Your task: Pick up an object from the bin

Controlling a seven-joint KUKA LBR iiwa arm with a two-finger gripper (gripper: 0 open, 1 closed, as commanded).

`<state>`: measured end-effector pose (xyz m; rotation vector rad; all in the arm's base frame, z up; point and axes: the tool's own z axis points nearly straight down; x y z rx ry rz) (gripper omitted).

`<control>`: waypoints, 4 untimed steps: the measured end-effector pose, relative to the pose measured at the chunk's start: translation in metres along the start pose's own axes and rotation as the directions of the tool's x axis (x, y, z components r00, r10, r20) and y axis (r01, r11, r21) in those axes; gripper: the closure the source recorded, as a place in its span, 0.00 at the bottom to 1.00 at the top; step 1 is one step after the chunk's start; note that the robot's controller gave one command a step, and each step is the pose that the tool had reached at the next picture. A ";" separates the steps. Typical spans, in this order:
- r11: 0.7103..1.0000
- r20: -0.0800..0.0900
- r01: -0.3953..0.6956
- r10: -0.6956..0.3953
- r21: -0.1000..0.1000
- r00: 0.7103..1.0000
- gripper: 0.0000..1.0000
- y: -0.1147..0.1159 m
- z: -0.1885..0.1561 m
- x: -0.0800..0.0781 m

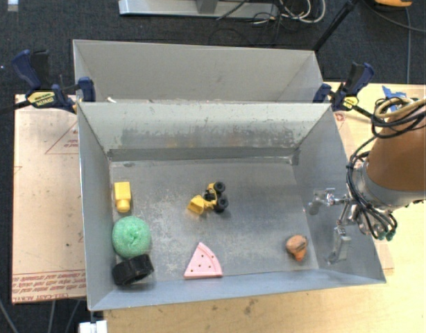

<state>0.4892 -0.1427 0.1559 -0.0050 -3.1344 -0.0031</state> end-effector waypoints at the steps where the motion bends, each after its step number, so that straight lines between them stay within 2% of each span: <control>1: 1.000 0.008 0.003 -0.003 0.002 1.000 0.00 0.001 -0.004 -0.002; 2: 0.997 0.013 0.073 -0.073 0.004 0.997 0.00 0.003 0.035 0.000; 3: 0.936 0.012 0.351 -0.351 0.005 0.936 0.00 0.016 0.060 0.003; 4: 0.956 0.016 0.293 -0.293 0.007 0.956 0.00 0.010 0.073 0.002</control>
Offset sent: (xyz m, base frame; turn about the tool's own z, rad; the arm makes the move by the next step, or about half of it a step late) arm -0.0058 0.0051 -0.0768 -0.1409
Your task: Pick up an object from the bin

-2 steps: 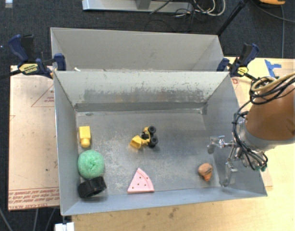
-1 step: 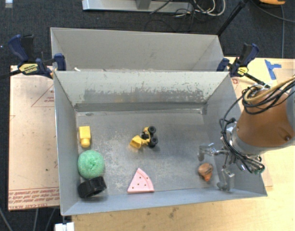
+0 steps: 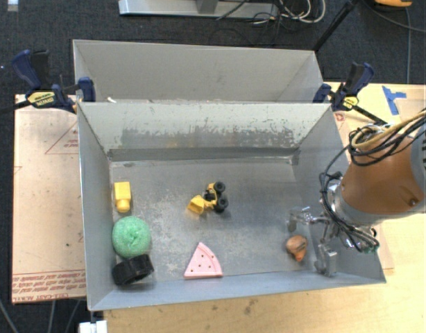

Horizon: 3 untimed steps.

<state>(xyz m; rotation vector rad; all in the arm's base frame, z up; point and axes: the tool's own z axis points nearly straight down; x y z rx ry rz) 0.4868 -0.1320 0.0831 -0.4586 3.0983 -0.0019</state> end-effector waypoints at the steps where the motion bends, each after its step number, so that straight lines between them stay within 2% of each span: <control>1: 0.987 -0.004 -0.158 0.158 0.000 0.987 0.00 0.005 0.006 -0.011; 2: 0.984 -0.006 0.178 -0.178 -0.004 0.984 1.00 0.000 0.013 -0.013; 3: 0.984 -0.006 0.178 -0.178 -0.004 0.984 1.00 0.000 0.013 -0.013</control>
Offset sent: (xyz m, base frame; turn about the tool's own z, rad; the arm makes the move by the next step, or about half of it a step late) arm 0.0118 0.0031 -0.0129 -0.1783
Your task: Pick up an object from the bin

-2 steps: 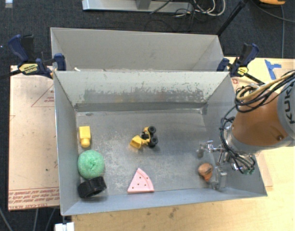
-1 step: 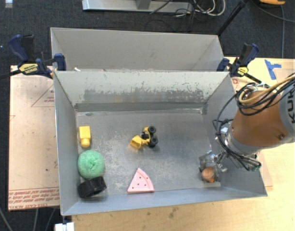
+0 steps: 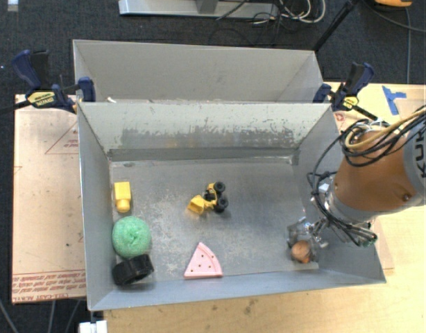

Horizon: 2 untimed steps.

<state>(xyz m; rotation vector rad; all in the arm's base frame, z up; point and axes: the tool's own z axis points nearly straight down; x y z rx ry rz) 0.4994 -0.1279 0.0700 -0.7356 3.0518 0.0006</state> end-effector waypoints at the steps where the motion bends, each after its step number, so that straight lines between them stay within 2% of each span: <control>1: 0.999 0.000 -0.032 0.032 0.000 0.999 1.00 0.003 -0.077 -0.011; 2: 0.999 0.000 -0.032 0.032 0.000 0.999 1.00 0.003 -0.077 -0.011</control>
Offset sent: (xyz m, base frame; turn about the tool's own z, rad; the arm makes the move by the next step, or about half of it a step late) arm 0.0000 0.0000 0.0000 0.0000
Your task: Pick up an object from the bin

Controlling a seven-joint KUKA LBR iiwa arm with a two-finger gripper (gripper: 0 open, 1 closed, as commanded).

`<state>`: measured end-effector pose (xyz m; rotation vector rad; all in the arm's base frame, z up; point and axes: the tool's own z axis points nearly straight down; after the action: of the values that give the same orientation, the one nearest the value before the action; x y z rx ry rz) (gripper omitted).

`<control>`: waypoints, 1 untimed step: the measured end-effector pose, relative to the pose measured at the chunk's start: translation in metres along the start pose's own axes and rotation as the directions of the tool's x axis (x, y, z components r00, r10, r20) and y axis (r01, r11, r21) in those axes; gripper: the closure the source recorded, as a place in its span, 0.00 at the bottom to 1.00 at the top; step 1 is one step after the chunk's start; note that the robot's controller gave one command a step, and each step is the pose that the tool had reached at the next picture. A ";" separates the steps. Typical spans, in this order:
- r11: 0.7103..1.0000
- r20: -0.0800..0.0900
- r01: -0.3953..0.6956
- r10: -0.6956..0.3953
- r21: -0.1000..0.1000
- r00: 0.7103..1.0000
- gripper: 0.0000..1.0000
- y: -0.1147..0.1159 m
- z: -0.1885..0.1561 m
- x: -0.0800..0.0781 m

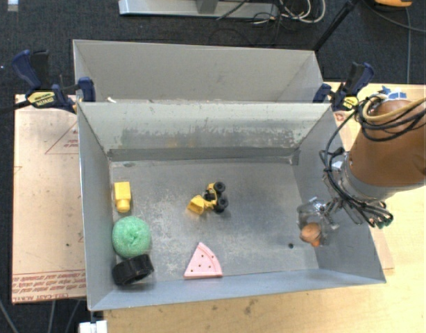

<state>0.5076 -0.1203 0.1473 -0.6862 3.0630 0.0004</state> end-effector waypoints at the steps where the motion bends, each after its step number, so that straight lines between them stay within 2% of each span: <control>1: 1.000 -0.006 -0.006 0.006 -0.005 1.000 1.00 0.005 -0.046 0.002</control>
Offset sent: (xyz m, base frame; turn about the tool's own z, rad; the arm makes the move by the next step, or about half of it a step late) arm 0.0532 0.0210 -0.0773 -0.0557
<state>0.5039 -0.1168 0.1930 -0.6790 3.0721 0.0064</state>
